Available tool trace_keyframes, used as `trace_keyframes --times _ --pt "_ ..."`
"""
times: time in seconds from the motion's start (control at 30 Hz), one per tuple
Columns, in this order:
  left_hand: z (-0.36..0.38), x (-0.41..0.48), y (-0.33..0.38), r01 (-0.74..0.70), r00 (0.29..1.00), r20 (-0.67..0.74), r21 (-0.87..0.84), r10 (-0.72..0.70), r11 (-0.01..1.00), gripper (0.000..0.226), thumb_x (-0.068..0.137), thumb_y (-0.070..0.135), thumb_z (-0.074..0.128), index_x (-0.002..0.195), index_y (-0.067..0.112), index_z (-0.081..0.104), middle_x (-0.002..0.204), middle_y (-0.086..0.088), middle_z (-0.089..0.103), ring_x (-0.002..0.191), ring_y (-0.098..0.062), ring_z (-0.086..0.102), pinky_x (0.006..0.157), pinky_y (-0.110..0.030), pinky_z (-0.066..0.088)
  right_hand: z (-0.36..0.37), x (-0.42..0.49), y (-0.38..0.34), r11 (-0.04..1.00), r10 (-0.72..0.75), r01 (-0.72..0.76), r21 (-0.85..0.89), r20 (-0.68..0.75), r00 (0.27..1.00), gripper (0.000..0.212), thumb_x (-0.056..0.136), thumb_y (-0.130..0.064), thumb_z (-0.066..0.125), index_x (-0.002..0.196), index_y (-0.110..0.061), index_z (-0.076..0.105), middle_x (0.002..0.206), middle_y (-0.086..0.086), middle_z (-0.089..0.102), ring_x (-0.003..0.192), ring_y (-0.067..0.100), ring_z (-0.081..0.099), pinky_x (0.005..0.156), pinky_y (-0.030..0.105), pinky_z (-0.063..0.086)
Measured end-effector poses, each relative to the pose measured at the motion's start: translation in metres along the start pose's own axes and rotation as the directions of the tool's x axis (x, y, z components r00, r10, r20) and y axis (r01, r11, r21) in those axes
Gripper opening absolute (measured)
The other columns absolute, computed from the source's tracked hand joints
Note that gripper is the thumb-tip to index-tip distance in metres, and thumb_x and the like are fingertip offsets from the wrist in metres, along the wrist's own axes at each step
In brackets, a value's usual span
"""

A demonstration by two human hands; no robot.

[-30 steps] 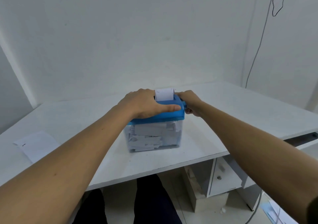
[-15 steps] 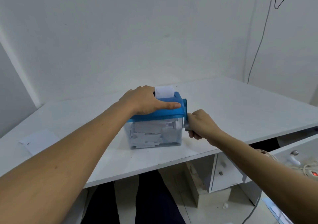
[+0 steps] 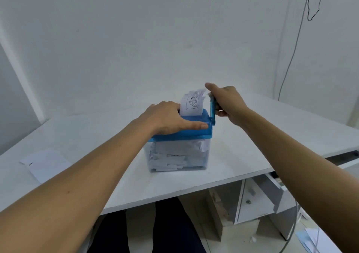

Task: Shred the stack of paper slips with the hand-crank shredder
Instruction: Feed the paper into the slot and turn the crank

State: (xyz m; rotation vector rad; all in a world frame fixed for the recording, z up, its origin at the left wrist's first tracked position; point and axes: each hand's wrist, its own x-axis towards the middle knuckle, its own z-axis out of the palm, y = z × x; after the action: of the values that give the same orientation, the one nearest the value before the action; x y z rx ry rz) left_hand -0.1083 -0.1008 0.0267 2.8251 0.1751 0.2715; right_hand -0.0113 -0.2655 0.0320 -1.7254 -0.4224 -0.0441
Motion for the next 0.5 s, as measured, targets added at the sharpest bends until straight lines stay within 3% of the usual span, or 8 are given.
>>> trace_keyframes --times 0.07,0.17,0.3,0.37,0.43,0.5 --pt "0.000 0.001 -0.001 -0.006 1.000 0.006 0.019 0.006 1.000 0.102 0.046 0.104 0.048 0.129 0.045 0.060 0.114 0.013 0.067 0.096 -0.015 0.062 0.086 -0.038 0.055 0.004 0.019 0.013 0.993 0.046 -0.046 -0.111 0.003 0.999 0.035 0.095 -0.038 0.061 0.072 -0.011 0.061 0.057 0.001 0.057 0.038 0.010 0.049 0.043 0.019 0.035" --pt "0.000 0.000 -0.002 0.003 1.000 0.000 0.033 -0.003 0.999 0.105 0.044 0.106 0.046 0.128 0.043 0.061 0.111 0.013 0.067 0.094 -0.013 0.061 0.084 -0.036 0.054 0.013 0.032 0.036 0.984 0.097 -0.090 -0.156 0.034 0.995 0.031 0.095 -0.035 0.065 0.078 -0.011 0.056 0.062 0.003 0.055 0.044 0.012 0.045 0.043 0.018 0.034" --pt "0.000 -0.003 0.001 0.023 1.000 -0.006 0.041 -0.023 0.999 0.099 0.048 0.105 0.045 0.126 0.045 0.060 0.111 0.013 0.066 0.093 -0.014 0.061 0.082 -0.036 0.053 0.022 0.018 0.064 0.983 0.167 -0.163 -0.084 0.038 0.985 0.040 0.098 -0.032 0.062 0.067 -0.011 0.050 0.049 0.001 0.044 0.044 0.014 0.031 0.041 0.020 0.026" --pt "0.000 -0.004 0.002 0.025 1.000 -0.015 0.051 -0.024 0.998 0.094 0.053 0.102 0.048 0.128 0.046 0.057 0.118 0.013 0.066 0.098 -0.017 0.060 0.083 -0.036 0.051 0.024 0.002 0.073 0.973 0.198 -0.194 -0.128 0.018 0.980 0.037 0.098 -0.014 0.056 0.062 -0.009 0.051 0.045 0.001 0.047 0.043 0.015 0.035 0.043 0.021 0.028" --pt "0.000 -0.005 0.003 0.046 0.998 -0.038 0.046 -0.044 0.998 0.107 0.050 0.103 0.049 0.136 0.039 0.050 0.127 0.012 0.064 0.103 -0.019 0.059 0.084 -0.038 0.048 0.024 -0.013 0.078 0.958 0.226 -0.224 -0.179 -0.013 0.974 0.033 0.094 -0.002 0.047 0.062 -0.007 0.051 0.044 0.004 0.051 0.044 0.018 0.041 0.045 0.024 0.032" --pt "0.000 -0.006 0.004 0.068 0.997 -0.052 0.042 -0.065 0.997 0.119 0.046 0.104 0.050 0.140 0.032 0.043 0.130 0.010 0.061 0.106 -0.020 0.057 0.086 -0.040 0.047 0.022 -0.026 0.080 0.951 0.227 -0.223 -0.214 -0.009 0.974 0.033 0.095 -0.005 0.046 0.062 -0.005 0.053 0.043 0.004 0.055 0.039 0.017 0.044 0.041 0.023 0.034"
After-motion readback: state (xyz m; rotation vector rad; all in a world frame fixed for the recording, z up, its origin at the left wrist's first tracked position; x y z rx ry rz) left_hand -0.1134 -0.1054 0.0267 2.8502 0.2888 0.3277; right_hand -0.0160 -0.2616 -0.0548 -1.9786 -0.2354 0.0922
